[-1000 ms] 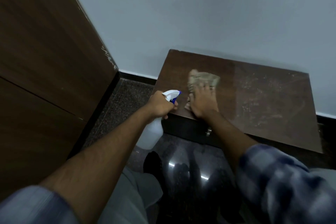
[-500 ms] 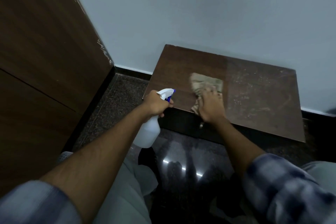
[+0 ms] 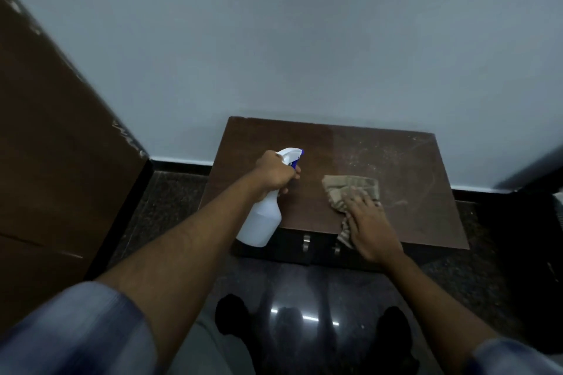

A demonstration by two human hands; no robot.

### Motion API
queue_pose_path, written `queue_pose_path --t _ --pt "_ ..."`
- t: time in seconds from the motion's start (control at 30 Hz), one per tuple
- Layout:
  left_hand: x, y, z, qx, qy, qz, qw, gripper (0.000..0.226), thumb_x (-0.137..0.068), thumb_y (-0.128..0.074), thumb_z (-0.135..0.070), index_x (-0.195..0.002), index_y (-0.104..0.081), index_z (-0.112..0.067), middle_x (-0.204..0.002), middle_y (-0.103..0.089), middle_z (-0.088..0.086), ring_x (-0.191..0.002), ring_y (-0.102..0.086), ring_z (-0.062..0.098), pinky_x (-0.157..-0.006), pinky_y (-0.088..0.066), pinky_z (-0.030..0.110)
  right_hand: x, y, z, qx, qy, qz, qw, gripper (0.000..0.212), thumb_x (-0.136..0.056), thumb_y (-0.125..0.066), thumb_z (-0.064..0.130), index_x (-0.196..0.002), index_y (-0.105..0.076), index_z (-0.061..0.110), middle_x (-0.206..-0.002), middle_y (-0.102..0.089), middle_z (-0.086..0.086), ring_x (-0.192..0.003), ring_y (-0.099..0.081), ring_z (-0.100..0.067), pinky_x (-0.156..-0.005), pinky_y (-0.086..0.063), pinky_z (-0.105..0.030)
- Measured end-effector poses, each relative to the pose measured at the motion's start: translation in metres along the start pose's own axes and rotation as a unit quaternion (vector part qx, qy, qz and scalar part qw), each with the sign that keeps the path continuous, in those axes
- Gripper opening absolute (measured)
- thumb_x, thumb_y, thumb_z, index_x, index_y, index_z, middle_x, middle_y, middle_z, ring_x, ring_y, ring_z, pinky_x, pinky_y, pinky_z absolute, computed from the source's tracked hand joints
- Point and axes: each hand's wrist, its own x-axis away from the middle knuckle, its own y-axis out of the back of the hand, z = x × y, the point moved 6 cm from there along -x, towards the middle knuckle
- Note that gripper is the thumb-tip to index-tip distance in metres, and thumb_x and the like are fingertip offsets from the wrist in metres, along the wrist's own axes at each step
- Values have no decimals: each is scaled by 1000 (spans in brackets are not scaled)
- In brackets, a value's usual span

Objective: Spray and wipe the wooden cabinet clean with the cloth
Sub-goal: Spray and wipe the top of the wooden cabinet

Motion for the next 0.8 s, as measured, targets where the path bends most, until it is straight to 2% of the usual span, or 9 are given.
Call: queue_pose_path --t 0.07,0.13,0.3,0.43,0.47,0.53,0.6,0.73,0.8 --pt "-16 -2 -11 -18 9 -9 1000 19 -89 -65 -3 -106 -74 -4 -104 -74 14 -62 -66 27 -60 -53 34 -13 1 -9 -7 -102 -24 994 51 -106 -34 28 -157 -33 20 -165 -23 -5 -153 -17 -27 -120 -20 -47" --pt "-31 -4 -20 -31 21 -16 999 19 -90 -63 -4 -105 -74 -3 -97 -76 14 -50 -56 21 -55 -50 29 -19 -6 -4 4 -108 -33 994 51 -106 -33 30 -156 -34 19 -165 -22 -7 -153 -17 -28 -121 -20 -50" --pt "-61 -6 -31 -60 30 -31 997 26 -90 -59 -5 -113 -70 1 -89 -76 15 -48 -53 19 -49 -46 25 -51 2 -25 7 -68 -19 997 57 -104 -23 38 -158 -30 19 -166 -19 -6 -154 -14 -28 -122 -19 -51" --pt "-75 -9 -31 -82 36 2 996 21 -94 -58 -6 -107 -74 -5 -99 -78 11 -56 -58 22 -59 -52 29 -133 22 -34 -40 -217 -28 975 56 -105 -31 37 -156 -30 14 -165 -21 -10 -154 -10 -31 -123 -11 -52" --pt "-76 -7 -31 -82 35 8 996 22 -94 -57 -5 -109 -74 -5 -101 -78 11 -58 -59 24 -62 -52 31 -146 19 -19 -26 -179 -20 983 57 -105 -31 39 -156 -30 15 -165 -22 -10 -154 -10 -31 -123 -10 -51" --pt "-80 -3 -32 -65 27 15 997 26 -94 -56 -3 -115 -72 -4 -107 -77 15 -65 -64 32 -64 -51 33 -151 7 11 6 -13 6 1000 59 -104 -29 44 -157 -32 19 -164 -26 -6 -154 -14 -27 -123 -14 -47" --pt "-85 1 -31 -51 28 13 998 26 -94 -57 -3 -116 -71 -4 -107 -77 15 -64 -65 31 -60 -50 32 -155 11 9 33 82 23 996 59 -103 -31 48 -157 -34 22 -163 -29 -3 -153 -20 -24 -124 -17 -42" --pt "-90 5 -31 -65 17 -2 998 23 -91 -58 -3 -109 -73 -6 -102 -78 13 -70 -63 29 -63 -52 35 -192 20 9 20 -71 -10 997 57 -103 -34 44 -154 -37 17 -163 -29 -7 -153 -18 -26 -124 -15 -46" --pt "-92 6 -31 -63 4 -15 998 24 -85 -59 -1 -103 -75 -6 -96 -79 15 -63 -62 29 -60 -52 34 -174 2 39 46 18 -20 999 59 -103 -33 48 -154 -37 19 -162 -30 -6 -153 -18 -25 -123 -16 -47"
